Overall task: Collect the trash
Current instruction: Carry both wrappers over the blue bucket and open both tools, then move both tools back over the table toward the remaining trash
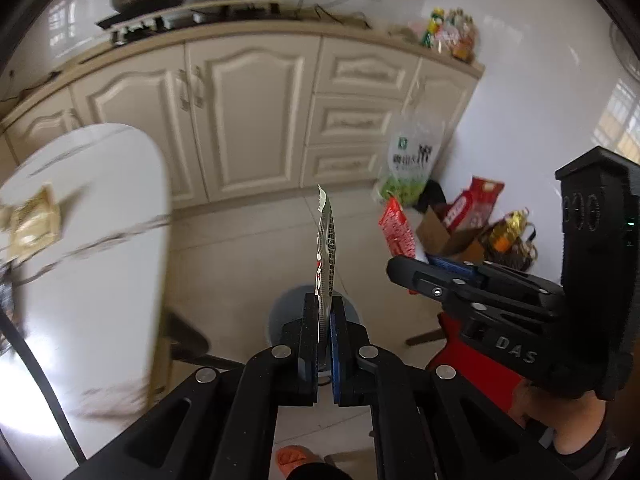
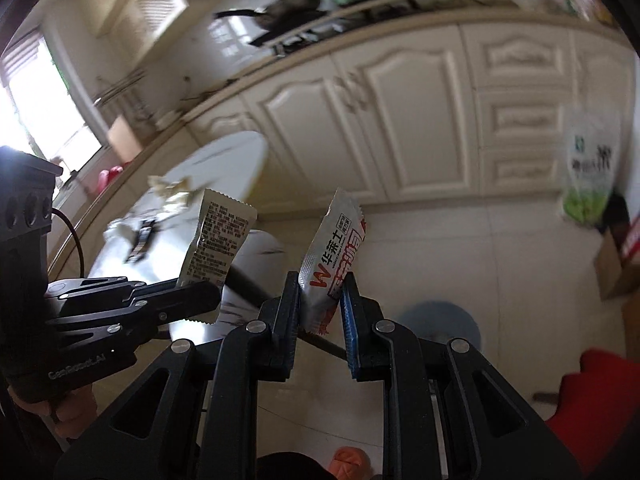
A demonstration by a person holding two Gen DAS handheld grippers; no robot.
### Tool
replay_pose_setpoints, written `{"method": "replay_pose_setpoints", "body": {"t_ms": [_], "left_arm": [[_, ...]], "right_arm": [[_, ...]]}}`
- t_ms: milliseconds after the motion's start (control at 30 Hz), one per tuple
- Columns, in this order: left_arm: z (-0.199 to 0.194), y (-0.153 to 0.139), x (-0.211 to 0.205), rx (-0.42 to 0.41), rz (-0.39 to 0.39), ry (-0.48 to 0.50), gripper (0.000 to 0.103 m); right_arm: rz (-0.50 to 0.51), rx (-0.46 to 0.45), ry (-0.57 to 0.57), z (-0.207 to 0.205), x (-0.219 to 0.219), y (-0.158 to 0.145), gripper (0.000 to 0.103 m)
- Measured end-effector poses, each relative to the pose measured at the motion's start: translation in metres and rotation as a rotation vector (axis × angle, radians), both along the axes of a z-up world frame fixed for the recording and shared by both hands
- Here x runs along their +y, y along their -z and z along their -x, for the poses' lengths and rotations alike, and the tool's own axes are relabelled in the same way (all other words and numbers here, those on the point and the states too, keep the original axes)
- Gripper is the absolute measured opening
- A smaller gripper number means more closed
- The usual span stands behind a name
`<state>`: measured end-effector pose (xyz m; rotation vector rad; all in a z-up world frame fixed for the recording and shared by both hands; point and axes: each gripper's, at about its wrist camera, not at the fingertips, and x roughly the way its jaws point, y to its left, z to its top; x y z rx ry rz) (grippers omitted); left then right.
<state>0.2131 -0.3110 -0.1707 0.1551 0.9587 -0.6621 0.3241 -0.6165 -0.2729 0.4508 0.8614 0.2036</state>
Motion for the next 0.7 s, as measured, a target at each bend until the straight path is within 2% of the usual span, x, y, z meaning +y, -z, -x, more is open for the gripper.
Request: {"method": "replay_pose_setpoints", "body": {"t_ms": [67, 167, 233, 367, 567, 633, 667, 700], "left_arm": [[-0.010, 0.013, -0.015, 0.018, -0.023, 0.019, 0.001], [-0.031, 0.030, -0.039, 0.045, -0.054, 0.028, 0.001], [-0.043, 0.045, -0.055, 0.067, -0.080, 0.032, 0.001], [-0.060, 0.070, -0.076, 0.101, -0.122, 0.046, 0.001], [-0.099, 0.097, -0.121, 0.133, -0.167, 0.062, 0.003], [-0.112, 0.099, -0.131, 0.127, -0.177, 0.050, 0.009], [-0.114, 0.098, -0.134, 0.132, -0.174, 0.041, 0.021], [-0.119, 0.101, -0.139, 0.133, -0.172, 0.032, 0.042]], "right_arm": [[-0.018, 0.027, 0.022, -0.007, -0.014, 0.019, 0.020], [-0.044, 0.068, 0.051, -0.022, -0.033, 0.052, 0.031], [-0.061, 0.109, 0.068, -0.030, -0.043, 0.075, 0.049], [-0.067, 0.167, 0.109, -0.026, -0.062, 0.107, 0.051], [-0.048, 0.188, 0.177, -0.007, -0.083, 0.116, 0.055], [-0.046, 0.184, 0.185, -0.003, -0.087, 0.114, 0.056], [-0.042, 0.183, 0.187, -0.001, -0.087, 0.111, 0.056], [-0.038, 0.174, 0.193, 0.002, -0.087, 0.107, 0.056]]}}
